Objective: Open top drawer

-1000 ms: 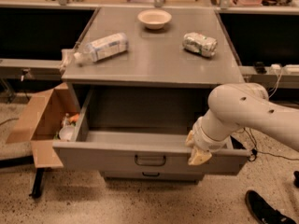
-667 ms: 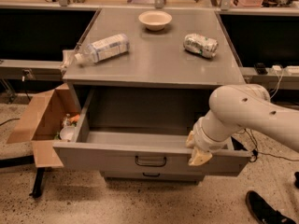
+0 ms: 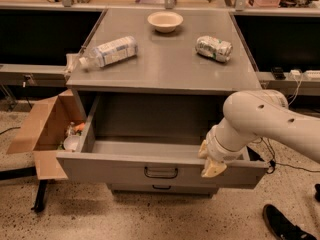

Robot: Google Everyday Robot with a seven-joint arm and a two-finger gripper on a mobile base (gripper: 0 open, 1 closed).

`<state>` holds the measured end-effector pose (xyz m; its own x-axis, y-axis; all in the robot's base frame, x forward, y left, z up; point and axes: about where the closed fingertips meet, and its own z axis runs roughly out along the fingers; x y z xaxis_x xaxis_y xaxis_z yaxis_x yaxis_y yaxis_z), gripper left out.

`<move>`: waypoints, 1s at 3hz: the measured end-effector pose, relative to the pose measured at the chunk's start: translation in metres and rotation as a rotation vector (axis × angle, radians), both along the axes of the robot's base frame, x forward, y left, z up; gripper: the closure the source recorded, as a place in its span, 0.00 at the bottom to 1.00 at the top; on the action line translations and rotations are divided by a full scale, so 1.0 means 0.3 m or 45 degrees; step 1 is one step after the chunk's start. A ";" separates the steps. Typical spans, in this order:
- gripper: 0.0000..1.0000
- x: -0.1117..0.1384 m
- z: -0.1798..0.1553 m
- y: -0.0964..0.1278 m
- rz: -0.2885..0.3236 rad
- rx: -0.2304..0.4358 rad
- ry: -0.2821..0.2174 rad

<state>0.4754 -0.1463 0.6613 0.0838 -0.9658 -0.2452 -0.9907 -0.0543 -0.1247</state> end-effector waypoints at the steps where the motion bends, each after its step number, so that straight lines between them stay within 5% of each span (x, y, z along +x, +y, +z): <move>1: 0.29 0.000 0.000 0.000 0.000 0.000 0.000; 2: 0.06 0.000 0.000 0.000 0.000 0.000 0.000; 3: 0.00 -0.001 0.000 0.000 0.000 0.000 0.000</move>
Offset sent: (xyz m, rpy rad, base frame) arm 0.0000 0.0000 0.0000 0.0000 0.0000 0.0000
